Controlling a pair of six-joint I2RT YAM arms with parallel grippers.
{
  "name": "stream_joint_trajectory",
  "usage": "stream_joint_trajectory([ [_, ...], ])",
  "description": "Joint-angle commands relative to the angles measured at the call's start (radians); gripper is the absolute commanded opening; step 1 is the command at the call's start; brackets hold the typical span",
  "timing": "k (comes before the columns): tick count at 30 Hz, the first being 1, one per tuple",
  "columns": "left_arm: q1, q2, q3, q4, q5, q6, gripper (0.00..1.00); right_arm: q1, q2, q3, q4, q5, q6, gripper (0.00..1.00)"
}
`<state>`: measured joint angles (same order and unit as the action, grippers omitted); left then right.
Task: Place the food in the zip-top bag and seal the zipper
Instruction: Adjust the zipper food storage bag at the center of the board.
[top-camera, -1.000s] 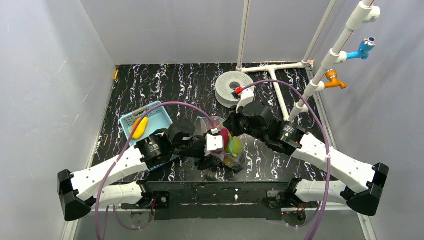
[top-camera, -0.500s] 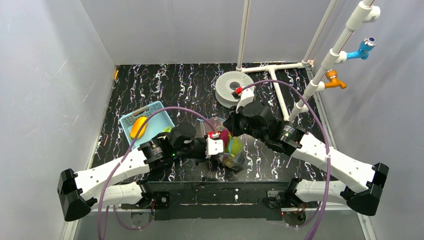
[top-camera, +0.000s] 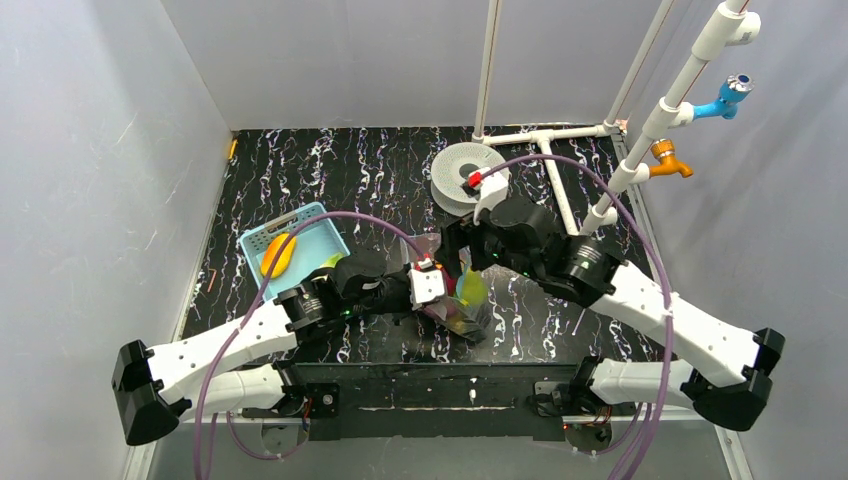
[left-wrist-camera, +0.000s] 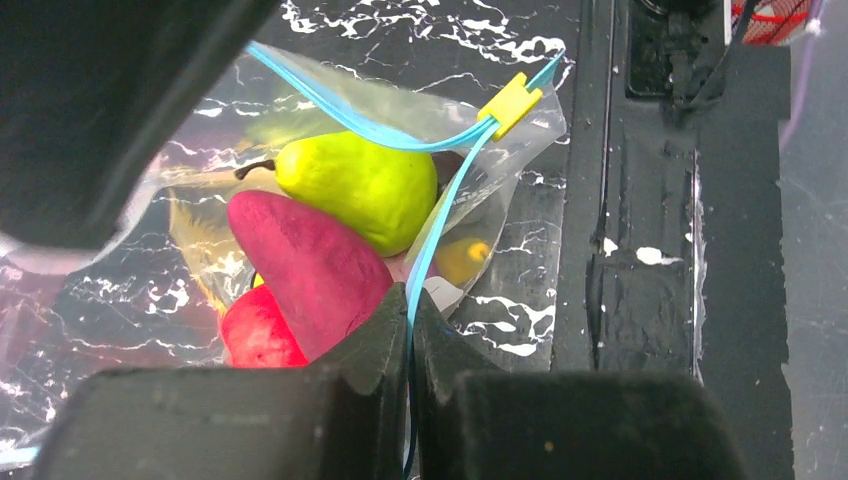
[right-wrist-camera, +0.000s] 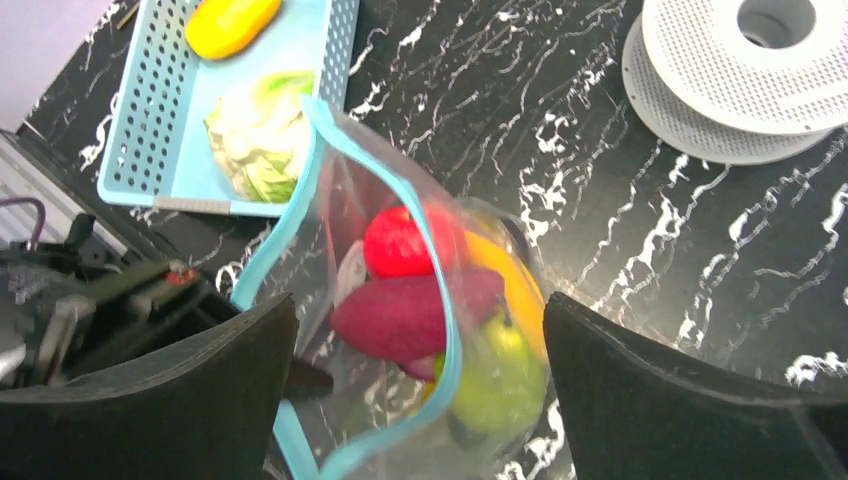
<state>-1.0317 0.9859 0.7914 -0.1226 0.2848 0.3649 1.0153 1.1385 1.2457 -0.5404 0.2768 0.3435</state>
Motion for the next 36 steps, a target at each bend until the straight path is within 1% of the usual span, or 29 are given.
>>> stream_joint_trajectory([
  [1,-0.004,-0.025,0.003,0.089,-0.056,-0.1,0.0,0.0,-0.151,-0.014,-0.037,0.019,-0.09,0.98],
  [3,-0.004,-0.017,0.02,0.094,-0.106,-0.148,0.0,-0.004,-0.245,-0.106,0.014,0.003,-0.106,0.98],
  [5,-0.004,0.002,0.056,0.062,-0.164,-0.196,0.0,-0.004,-0.359,-0.244,0.115,0.011,-0.094,0.98],
  [7,-0.004,0.046,0.124,-0.01,-0.226,-0.236,0.0,-0.006,-0.478,-0.389,0.263,-0.042,-0.102,0.98],
  [8,-0.003,0.069,0.158,-0.055,-0.261,-0.252,0.0,-0.006,-0.522,-0.443,0.304,-0.078,-0.109,0.98],
  [9,-0.004,0.083,0.18,-0.099,-0.328,-0.274,0.0,-0.007,-0.55,-0.478,0.324,-0.115,-0.121,0.98],
  [10,-0.004,0.104,0.223,-0.142,-0.382,-0.3,0.0,-0.007,-0.569,-0.496,0.33,-0.165,-0.139,0.98],
  [12,-0.004,0.098,0.249,-0.178,-0.467,-0.311,0.0,-0.007,-0.586,-0.521,0.347,-0.222,-0.163,0.94],
  [15,-0.004,0.017,0.192,-0.113,-0.586,-0.302,0.0,-0.007,-0.585,-0.553,0.414,-0.31,-0.201,0.89],
  [17,-0.004,-0.047,0.145,-0.062,-0.634,-0.285,0.0,-0.007,-0.555,-0.566,0.467,-0.33,-0.224,0.84],
  [20,-0.004,-0.103,0.109,-0.028,-0.626,-0.266,0.0,-0.008,-0.472,-0.583,0.585,-0.34,-0.26,0.78],
  [22,-0.004,-0.119,0.097,-0.011,-0.62,-0.281,0.0,-0.012,-0.432,-0.569,0.642,-0.374,-0.274,0.76],
  [25,-0.004,-0.098,0.098,-0.01,-0.574,-0.3,0.0,-0.021,-0.362,-0.543,0.698,-0.394,-0.288,0.76],
  [27,-0.005,-0.072,0.105,-0.016,-0.542,-0.32,0.0,-0.056,-0.33,-0.545,0.734,-0.407,-0.286,0.76],
  [28,-0.005,-0.061,0.106,-0.014,-0.526,-0.327,0.0,-0.095,-0.32,-0.557,0.765,-0.446,-0.265,0.76],
  [29,-0.004,-0.046,0.105,-0.013,-0.514,-0.331,0.0,-0.161,-0.313,-0.575,0.807,-0.518,-0.227,0.76],
  [30,-0.004,-0.039,0.104,-0.01,-0.502,-0.333,0.0,-0.233,-0.306,-0.599,0.861,-0.617,-0.17,0.76],
  [31,-0.004,-0.031,0.104,-0.009,-0.494,-0.335,0.0,-0.311,-0.298,-0.62,0.947,-0.764,-0.115,0.75],
  [32,-0.004,-0.022,0.104,-0.009,-0.488,-0.335,0.0,-0.361,-0.285,-0.632,0.987,-0.844,-0.08,0.76],
  [33,-0.005,-0.013,0.107,-0.011,-0.489,-0.336,0.0,-0.381,-0.269,-0.627,0.984,-0.896,-0.072,0.76],
  [36,-0.004,0.021,0.12,-0.027,-0.494,-0.344,0.0,-0.387,-0.223,-0.552,0.856,-0.982,-0.12,0.78],
])
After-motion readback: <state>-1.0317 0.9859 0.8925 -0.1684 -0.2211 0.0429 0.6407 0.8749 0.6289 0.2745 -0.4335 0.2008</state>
